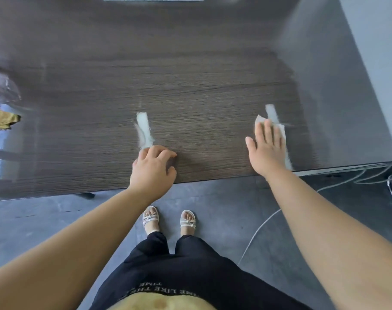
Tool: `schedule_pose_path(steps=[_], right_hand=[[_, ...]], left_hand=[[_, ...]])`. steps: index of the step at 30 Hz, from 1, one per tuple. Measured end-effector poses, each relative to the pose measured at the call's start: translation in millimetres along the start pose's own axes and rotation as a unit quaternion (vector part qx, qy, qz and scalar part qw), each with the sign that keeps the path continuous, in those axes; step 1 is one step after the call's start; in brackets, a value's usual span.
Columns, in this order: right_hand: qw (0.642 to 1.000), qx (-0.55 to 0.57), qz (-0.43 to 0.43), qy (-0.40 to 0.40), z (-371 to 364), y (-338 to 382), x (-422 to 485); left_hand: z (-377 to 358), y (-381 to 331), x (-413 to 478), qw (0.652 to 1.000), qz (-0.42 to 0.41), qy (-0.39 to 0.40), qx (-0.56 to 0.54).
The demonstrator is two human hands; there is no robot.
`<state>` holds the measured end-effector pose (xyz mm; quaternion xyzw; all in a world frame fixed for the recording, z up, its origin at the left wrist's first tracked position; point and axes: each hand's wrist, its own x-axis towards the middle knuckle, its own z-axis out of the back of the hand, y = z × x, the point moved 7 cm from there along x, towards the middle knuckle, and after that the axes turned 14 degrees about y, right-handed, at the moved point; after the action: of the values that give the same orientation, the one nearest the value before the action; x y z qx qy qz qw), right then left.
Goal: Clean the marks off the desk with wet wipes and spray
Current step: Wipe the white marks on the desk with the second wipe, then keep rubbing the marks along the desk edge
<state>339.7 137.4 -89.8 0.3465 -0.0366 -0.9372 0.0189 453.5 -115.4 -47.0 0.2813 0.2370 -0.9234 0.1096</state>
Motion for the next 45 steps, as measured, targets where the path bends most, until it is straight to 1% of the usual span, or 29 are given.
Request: schedule_pose_path(steps=[1, 2, 3, 4, 5, 6, 8, 9, 10, 11, 12, 14, 15, 17, 18, 19, 20, 22, 24, 26, 27, 29, 31, 33, 35, 37, 39, 43, 45], right_hand=[[0.999, 0.024, -0.036, -0.005, -1.2, 5.6, 0.5], [0.999, 0.027, -0.045, -0.010, -6.1, 23.2, -3.0], [1.000, 0.012, -0.023, -0.014, -14.6, 52.7, -7.8], [0.999, -0.016, 0.029, -0.014, -26.1, 87.0, -16.5], [0.993, -0.052, 0.105, -0.006, -39.6, 124.4, -29.3], [0.976, -0.098, 0.194, 0.015, -54.4, 159.0, -44.6], [0.914, -0.201, 0.346, 0.062, -76.6, 196.5, -68.0], [0.884, -0.243, 0.392, 0.072, -75.6, 197.9, -67.9], [0.873, -0.263, 0.406, 0.060, -65.5, 190.3, -58.5], [0.880, -0.262, 0.394, 0.041, -50.3, 179.9, -41.4], [0.901, -0.246, 0.355, 0.028, -31.2, 169.6, -19.6], [0.957, -0.177, 0.226, 0.041, 6.1, 149.5, 23.4], [0.977, -0.128, 0.165, 0.049, 19.2, 147.5, 38.5], [0.994, -0.068, 0.083, 0.035, 26.7, 167.7, 52.4], [0.994, -0.066, 0.079, 0.027, 21.8, 187.5, 50.2], [0.991, -0.081, 0.107, 0.021, 11.4, 209.4, 42.4], [0.981, -0.106, 0.160, 0.020, -4.3, 232.1, 28.0], [0.943, -0.166, 0.287, 0.023, -41.0, 263.1, -11.0], [0.895, -0.224, 0.386, -0.003, -66.1, 260.7, -42.4], [0.872, -0.219, 0.436, -0.037, -72.6, 240.5, -54.9], [0.872, -0.197, 0.447, -0.037, -70.1, 229.3, -53.6], [0.887, -0.122, 0.445, -0.014, -63.0, 213.6, -50.6], [0.895, -0.051, 0.439, -0.059, -51.6, 211.4, -57.1], [0.884, -0.042, 0.453, -0.112, -53.0, 212.9, -65.3], [0.870, -0.064, 0.470, -0.135, -61.8, 215.2, -75.0], [0.867, -0.064, 0.469, -0.157, -67.0, 214.2, -80.1], [0.872, -0.048, 0.462, -0.155, -68.3, 211.8, -82.5], [0.886, 0.046, 0.453, -0.091, -62.6, 209.8, -80.5], [0.889, 0.050, 0.435, -0.135, -52.8, 212.1, -79.3]], left_hand=[[5.1, 11.6, -1.2, 1.000, 0.024, -0.012, 0.003], [9.7, 22.3, -2.3, 0.999, 0.047, -0.021, 0.005], [14.7, 34.1, -2.8, 0.997, 0.071, -0.030, 0.003], [18.8, 44.5, -3.5, 0.995, 0.091, -0.035, 0.002], [22.5, 55.1, -4.0, 0.993, 0.111, -0.039, 0.003], [25.9, 66.3, -4.7, 0.991, 0.130, -0.042, 0.002], [32.0, 84.6, -6.1, 0.986, 0.158, -0.047, -0.007], [34.3, 91.9, -7.0, 0.985, 0.163, -0.046, -0.012], [35.5, 95.1, -7.4, 0.986, 0.161, -0.043, -0.008], [36.2, 97.0, -7.3, 0.987, 0.155, -0.037, 0.000], [37.2, 98.8, -7.4, 0.988, 0.149, -0.029, 0.009], [37.7, 99.6, -7.2, 0.990, 0.142, -0.012, 0.012], [37.5, 99.9, -6.7, 0.990, 0.140, -0.005, 0.010], [38.0, 101.2, -6.4, 0.991, 0.133, 0.003, 0.008], [38.4, 102.8, -6.5, 0.992, 0.127, 0.005, 0.008], [39.0, 104.1, -6.6, 0.992, 0.122, 0.006, 0.008], [40.2, 105.5, -6.8, 0.993, 0.118, 0.005, 0.006], [43.2, 110.8, -8.6, 0.994, 0.113, -0.004, -0.009], [45.6, 112.7, -8.5, 0.994, 0.104, -0.014, -0.020], [44.8, 113.4, -8.4, 0.995, 0.094, -0.012, -0.023], [44.3, 112.2, -6.9, 0.995, 0.092, -0.010, -0.023], [41.9, 109.9, -5.8, 0.995, 0.096, -0.011, -0.022], [38.8, 107.5, -6.2, 0.995, 0.099, -0.016, -0.019], [35.0, 107.2, -6.9, 0.995, 0.098, -0.014, -0.022], [32.9, 108.9, -7.8, 0.996, 0.091, -0.011, -0.022], [31.9, 110.4, -8.2, 0.996, 0.083, -0.012, -0.017], [30.9, 110.7, -8.3, 0.997, 0.078, -0.017, -0.013], [29.0, 110.3, -7.2, 0.997, 0.078, -0.013, -0.012], [28.3, 111.3, -7.0, 0.997, 0.078, -0.012, -0.010]])
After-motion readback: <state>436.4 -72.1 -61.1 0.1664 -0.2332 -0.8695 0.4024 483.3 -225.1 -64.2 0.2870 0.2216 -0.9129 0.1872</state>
